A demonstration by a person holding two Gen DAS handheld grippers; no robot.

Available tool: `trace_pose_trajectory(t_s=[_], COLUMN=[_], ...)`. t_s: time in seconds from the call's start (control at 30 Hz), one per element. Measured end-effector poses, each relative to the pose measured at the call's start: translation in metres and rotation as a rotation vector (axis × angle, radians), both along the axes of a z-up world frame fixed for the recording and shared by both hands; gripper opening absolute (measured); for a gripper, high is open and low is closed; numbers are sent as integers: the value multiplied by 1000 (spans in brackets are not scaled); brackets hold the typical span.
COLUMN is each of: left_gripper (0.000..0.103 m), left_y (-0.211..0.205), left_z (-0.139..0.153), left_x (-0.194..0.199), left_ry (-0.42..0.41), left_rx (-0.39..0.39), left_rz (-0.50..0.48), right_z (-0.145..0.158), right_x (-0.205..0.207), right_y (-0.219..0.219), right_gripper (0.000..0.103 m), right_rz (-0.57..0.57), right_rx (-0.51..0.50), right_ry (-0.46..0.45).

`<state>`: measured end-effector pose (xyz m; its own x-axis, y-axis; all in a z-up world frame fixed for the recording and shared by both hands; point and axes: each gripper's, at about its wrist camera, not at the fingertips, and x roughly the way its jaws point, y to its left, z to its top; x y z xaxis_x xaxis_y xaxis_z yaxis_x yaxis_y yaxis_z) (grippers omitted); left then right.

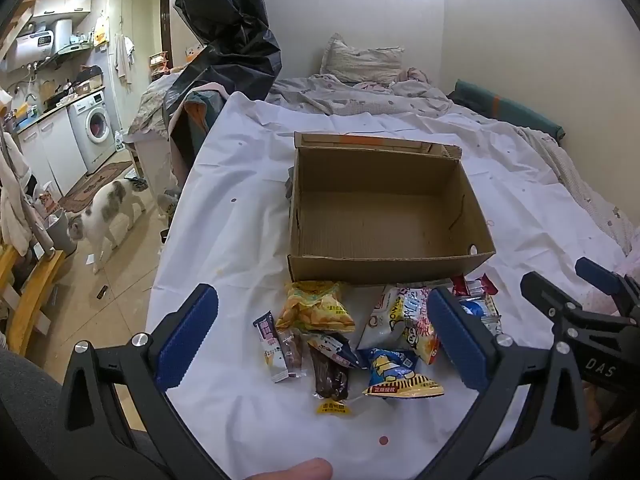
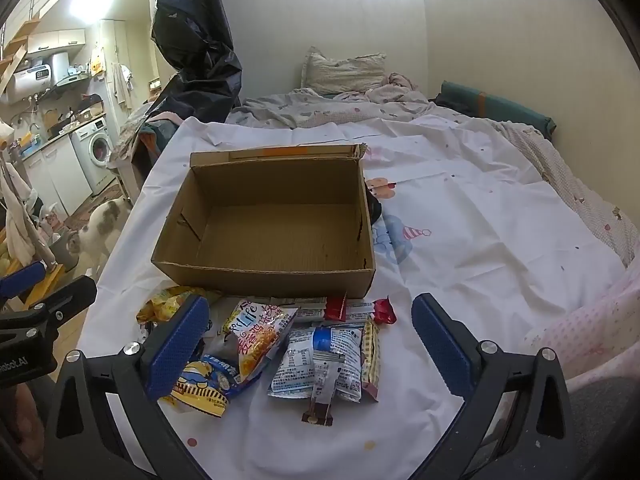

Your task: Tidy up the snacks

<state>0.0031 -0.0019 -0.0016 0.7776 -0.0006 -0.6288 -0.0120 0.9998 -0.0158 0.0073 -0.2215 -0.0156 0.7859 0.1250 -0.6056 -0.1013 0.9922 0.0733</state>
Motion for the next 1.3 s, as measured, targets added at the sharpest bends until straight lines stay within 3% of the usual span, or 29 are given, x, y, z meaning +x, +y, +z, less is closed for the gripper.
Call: trace_pose_trajectory(t_s=[1.3], left_gripper=[103], left_y=[-2], left_z=[3], left_x=[0], left_ry=[1], left_rx=[-5], left_rz=[-1], right_z=[1], right_x=[-2], right_y=[-1], right_gripper=[103], right_rz=[-9], right_rx=[-3], right_ry=[5])
